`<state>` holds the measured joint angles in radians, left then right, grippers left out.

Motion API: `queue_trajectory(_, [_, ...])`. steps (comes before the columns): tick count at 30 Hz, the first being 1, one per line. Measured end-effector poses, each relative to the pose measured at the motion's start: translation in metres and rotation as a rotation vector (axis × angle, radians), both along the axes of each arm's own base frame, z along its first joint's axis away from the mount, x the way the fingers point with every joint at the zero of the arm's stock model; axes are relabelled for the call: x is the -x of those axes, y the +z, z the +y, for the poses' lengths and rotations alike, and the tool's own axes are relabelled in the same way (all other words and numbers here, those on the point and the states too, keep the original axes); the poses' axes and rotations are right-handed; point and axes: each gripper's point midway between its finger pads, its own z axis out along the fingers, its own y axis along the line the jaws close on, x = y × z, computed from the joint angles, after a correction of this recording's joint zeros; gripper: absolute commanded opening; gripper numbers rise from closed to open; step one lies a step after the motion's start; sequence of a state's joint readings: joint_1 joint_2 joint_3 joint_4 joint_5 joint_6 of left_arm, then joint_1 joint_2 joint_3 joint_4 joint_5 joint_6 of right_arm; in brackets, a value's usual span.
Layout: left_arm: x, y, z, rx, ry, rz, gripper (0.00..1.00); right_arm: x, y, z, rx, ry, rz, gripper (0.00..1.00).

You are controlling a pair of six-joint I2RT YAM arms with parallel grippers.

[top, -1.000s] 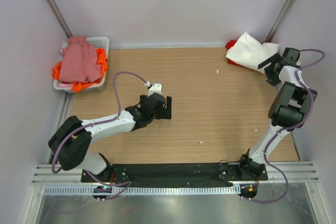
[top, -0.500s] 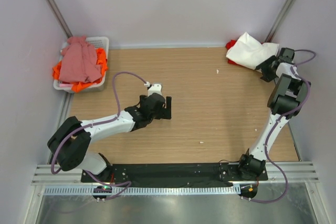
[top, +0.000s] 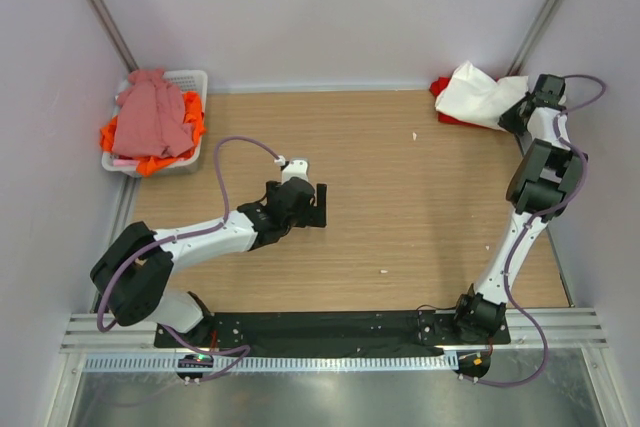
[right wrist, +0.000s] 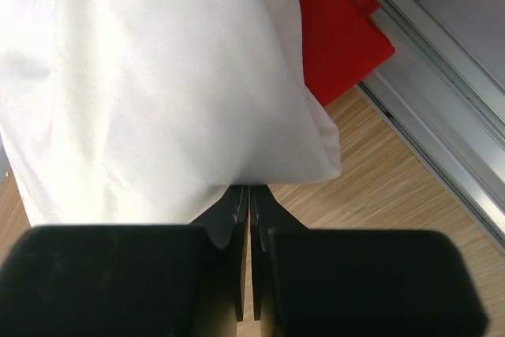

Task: Fold and stack the t-shirts
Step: Neatly place the folded tshirt to the corner

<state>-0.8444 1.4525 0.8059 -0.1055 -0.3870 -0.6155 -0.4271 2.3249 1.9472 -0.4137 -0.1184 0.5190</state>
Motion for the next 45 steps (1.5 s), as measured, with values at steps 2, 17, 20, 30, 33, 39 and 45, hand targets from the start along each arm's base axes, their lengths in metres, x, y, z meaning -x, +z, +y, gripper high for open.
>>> queue_trajectory(2, [0.000, 0.000, 0.000, -0.001, 0.001, -0.001, 0.99, 0.000, 0.001, -0.001, 0.011, 0.003, 0.009, 0.02])
queue_trajectory(17, [0.001, 0.000, -0.001, -0.004, -0.002, -0.003, 0.99, 0.011, -0.007, -0.019, 0.123, -0.042, 0.053, 0.02])
queue_trajectory(20, [0.001, 0.000, -0.001, -0.006, -0.004, -0.004, 0.99, 0.014, -0.005, -0.022, 0.137, -0.057, 0.057, 0.02])
queue_trajectory(30, [0.001, 0.000, -0.001, -0.009, -0.009, -0.005, 0.99, 0.017, 0.001, -0.031, 0.171, -0.092, 0.078, 0.01])
queue_trajectory(33, [0.002, 0.000, -0.002, -0.013, -0.014, -0.006, 0.99, 0.018, 0.002, -0.033, 0.175, -0.100, 0.082, 0.02])
queue_trajectory(39, [0.002, 0.000, -0.001, -0.015, -0.015, -0.007, 1.00, 0.019, 0.003, -0.033, 0.168, -0.105, 0.083, 0.74])
queue_trajectory(45, [0.001, 0.000, -0.001, -0.019, -0.013, -0.011, 1.00, 0.047, 0.024, -0.031, 0.169, -0.164, 0.077, 0.81])
